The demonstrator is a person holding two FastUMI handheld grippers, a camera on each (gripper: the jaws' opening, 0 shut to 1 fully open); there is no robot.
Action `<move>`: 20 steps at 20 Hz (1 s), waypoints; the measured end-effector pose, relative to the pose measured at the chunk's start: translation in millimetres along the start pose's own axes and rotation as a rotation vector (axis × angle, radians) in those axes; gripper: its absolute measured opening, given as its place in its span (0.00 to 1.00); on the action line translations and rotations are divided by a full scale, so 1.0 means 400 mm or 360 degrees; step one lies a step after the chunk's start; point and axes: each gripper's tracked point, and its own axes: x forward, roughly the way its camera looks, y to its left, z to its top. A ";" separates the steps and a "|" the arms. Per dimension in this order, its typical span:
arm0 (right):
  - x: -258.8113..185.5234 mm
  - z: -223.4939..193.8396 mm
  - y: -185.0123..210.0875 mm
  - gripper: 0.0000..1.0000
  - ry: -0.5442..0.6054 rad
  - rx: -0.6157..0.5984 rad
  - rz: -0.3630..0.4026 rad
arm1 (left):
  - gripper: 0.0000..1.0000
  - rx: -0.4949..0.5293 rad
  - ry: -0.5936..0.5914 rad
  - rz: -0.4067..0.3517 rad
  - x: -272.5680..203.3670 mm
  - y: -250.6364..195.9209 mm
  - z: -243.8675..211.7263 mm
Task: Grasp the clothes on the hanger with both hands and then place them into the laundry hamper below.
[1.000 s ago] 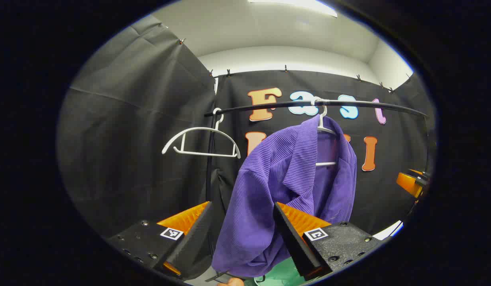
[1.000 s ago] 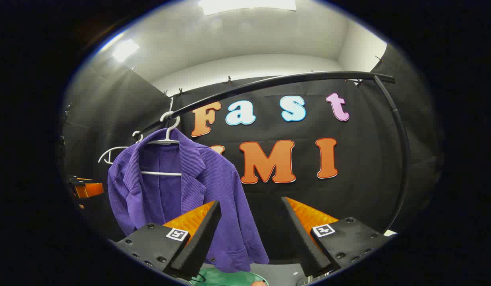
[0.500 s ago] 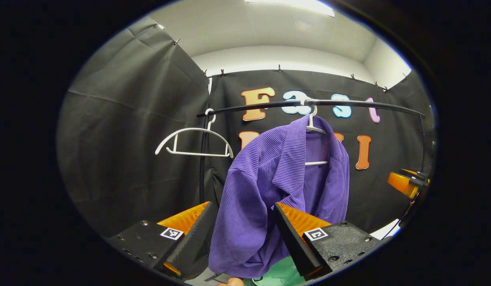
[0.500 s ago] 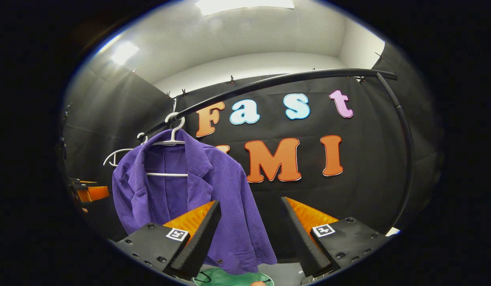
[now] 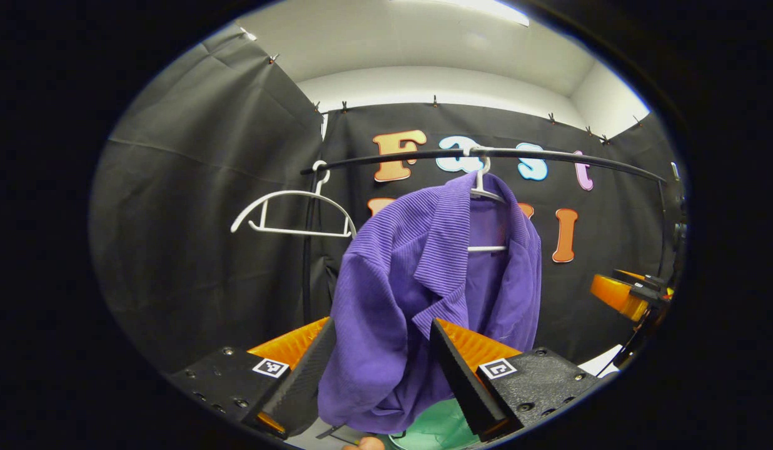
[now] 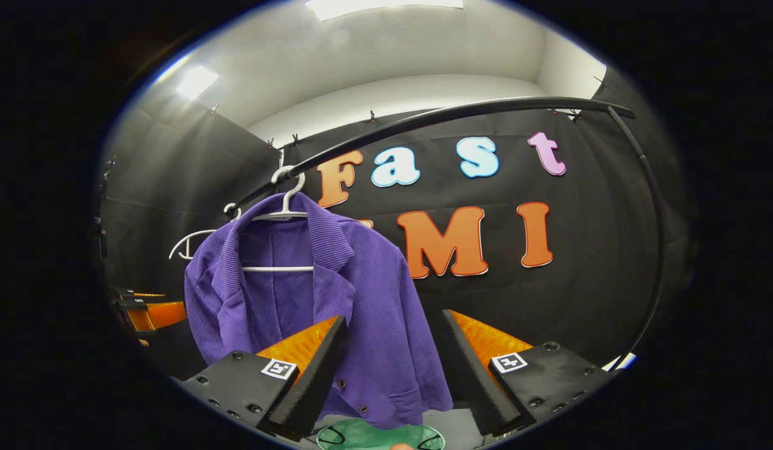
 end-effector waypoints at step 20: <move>0.351 -0.135 0.188 0.94 0.0134 0.0029 0.0048 | 0.92 0.0128 0.0044 0.0208 0.333 -0.043 -0.047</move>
